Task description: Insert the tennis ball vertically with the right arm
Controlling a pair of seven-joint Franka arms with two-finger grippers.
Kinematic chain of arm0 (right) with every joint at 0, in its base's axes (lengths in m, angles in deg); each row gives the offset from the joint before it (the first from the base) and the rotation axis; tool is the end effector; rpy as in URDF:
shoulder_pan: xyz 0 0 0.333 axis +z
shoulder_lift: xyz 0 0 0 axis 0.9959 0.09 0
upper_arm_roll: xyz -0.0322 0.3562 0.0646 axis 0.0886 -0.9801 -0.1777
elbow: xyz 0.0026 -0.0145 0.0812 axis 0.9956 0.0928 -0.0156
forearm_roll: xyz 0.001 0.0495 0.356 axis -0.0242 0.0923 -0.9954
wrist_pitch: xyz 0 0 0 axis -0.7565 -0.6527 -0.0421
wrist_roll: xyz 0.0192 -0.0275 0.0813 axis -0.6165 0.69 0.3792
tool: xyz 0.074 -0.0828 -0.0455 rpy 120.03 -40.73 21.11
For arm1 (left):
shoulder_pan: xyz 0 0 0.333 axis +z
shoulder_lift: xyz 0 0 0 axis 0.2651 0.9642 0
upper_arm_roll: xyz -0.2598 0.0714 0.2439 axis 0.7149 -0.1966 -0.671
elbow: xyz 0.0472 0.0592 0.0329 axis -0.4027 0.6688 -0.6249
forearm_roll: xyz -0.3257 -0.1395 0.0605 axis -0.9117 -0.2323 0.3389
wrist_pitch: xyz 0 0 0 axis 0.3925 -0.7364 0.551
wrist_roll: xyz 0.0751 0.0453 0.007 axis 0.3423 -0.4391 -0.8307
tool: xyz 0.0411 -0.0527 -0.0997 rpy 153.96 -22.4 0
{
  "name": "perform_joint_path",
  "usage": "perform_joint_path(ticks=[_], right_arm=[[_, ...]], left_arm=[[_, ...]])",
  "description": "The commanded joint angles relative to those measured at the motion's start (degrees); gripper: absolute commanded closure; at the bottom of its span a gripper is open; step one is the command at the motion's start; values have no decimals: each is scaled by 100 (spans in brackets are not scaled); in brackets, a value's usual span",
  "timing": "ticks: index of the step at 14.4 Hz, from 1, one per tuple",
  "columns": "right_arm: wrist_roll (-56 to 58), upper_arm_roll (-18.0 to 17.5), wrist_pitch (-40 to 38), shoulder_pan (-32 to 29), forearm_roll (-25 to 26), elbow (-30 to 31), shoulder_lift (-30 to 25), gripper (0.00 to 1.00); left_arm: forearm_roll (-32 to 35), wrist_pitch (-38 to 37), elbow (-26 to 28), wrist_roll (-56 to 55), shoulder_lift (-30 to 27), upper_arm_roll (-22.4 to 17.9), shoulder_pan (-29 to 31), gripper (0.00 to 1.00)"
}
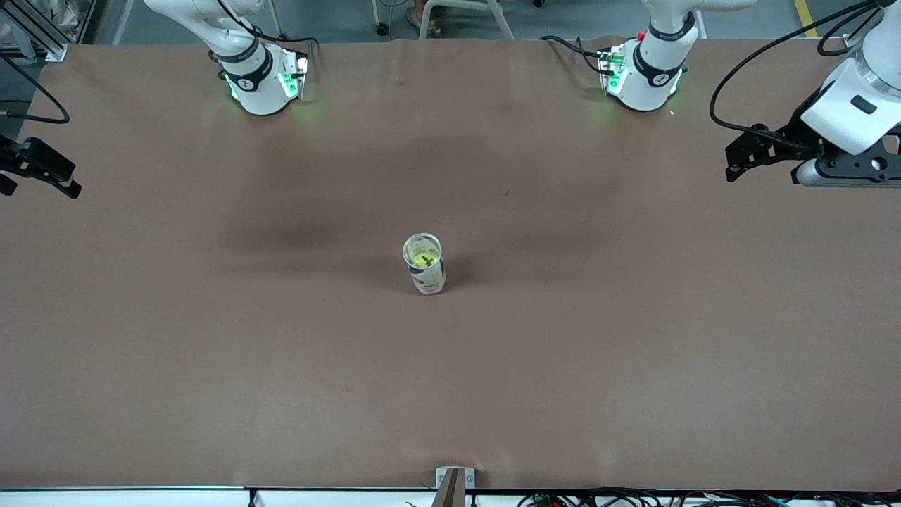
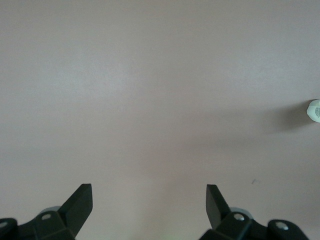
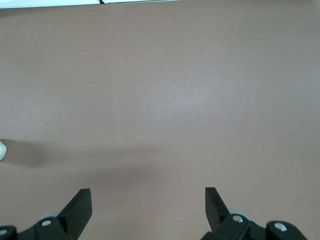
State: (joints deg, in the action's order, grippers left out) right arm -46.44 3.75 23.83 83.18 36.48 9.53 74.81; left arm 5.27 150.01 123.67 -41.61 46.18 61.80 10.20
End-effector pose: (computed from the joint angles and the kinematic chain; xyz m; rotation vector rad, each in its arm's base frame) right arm 0.4999 -0.0424 0.6773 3.1184 -0.0852 0.1812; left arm 0.5022 -0.0860 0.6720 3.1317 -0.0787 0.0256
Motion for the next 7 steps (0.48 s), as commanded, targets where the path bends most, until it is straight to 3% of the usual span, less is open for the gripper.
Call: perform_joint_path(ticks=[1,7], right_arm=[[44,24,33,25,27,40,-32,0],[44,24,59,42,27,49,-32,0]], left_arm=[[-29,-16,-48,77,9,-5,25,0],[-46,-16,-48,16,17,-5,34,0]])
